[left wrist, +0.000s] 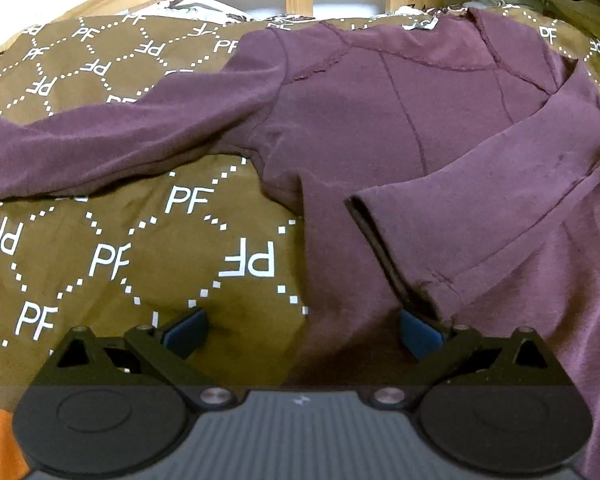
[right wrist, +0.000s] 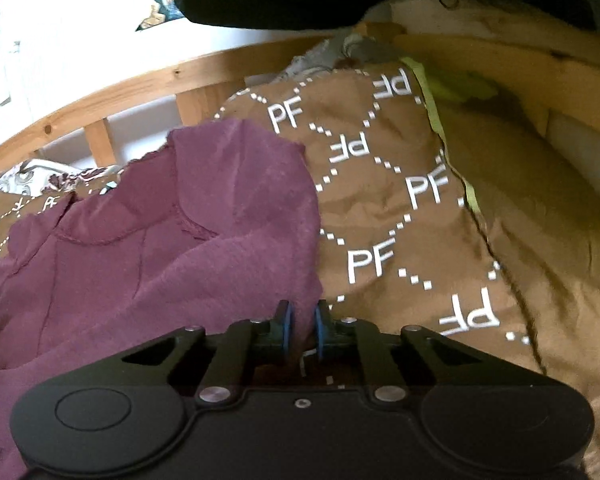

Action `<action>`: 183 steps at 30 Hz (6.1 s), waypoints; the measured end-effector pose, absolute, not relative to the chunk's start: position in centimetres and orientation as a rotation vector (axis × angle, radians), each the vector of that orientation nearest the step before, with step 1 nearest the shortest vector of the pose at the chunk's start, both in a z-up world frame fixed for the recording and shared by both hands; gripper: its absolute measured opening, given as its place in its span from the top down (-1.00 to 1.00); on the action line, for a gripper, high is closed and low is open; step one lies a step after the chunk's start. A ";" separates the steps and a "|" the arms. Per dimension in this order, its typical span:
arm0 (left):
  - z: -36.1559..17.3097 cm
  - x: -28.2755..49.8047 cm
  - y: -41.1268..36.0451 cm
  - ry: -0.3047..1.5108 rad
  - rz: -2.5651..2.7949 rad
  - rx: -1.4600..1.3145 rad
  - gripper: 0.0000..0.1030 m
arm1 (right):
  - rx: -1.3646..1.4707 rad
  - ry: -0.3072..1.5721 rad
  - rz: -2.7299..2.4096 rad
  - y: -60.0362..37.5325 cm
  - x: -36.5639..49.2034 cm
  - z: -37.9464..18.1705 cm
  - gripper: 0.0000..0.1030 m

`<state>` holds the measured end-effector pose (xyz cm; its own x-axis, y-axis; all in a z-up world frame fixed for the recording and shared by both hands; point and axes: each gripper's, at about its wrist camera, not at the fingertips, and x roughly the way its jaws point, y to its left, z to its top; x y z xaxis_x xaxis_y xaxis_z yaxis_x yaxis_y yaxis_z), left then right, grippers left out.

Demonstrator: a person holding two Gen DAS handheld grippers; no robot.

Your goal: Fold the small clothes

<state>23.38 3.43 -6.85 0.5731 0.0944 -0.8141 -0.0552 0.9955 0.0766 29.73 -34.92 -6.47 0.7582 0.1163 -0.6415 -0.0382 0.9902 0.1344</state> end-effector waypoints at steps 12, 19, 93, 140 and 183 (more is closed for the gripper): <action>-2.3 21.0 8.0 0.818 0.165 -0.164 -0.99 | 0.156 0.609 0.176 -34.3 24.7 -4.1 -0.52; 1.5 19.0 15.8 0.676 0.464 -0.218 -0.99 | 0.131 0.566 0.311 -31.7 20.0 -2.5 -0.99; 5.1 22.0 -5.3 0.361 -0.269 0.222 0.93 | 0.129 0.473 0.222 -32.6 14.4 -5.0 -0.99; -3.3 16.6 3.8 0.756 0.262 0.022 -0.99 | 0.154 0.619 0.454 -26.9 14.3 -6.8 -0.97; -6.3 23.7 4.7 0.857 0.302 -0.007 -0.99 | 0.042 0.575 0.522 -25.6 14.2 -7.1 -0.23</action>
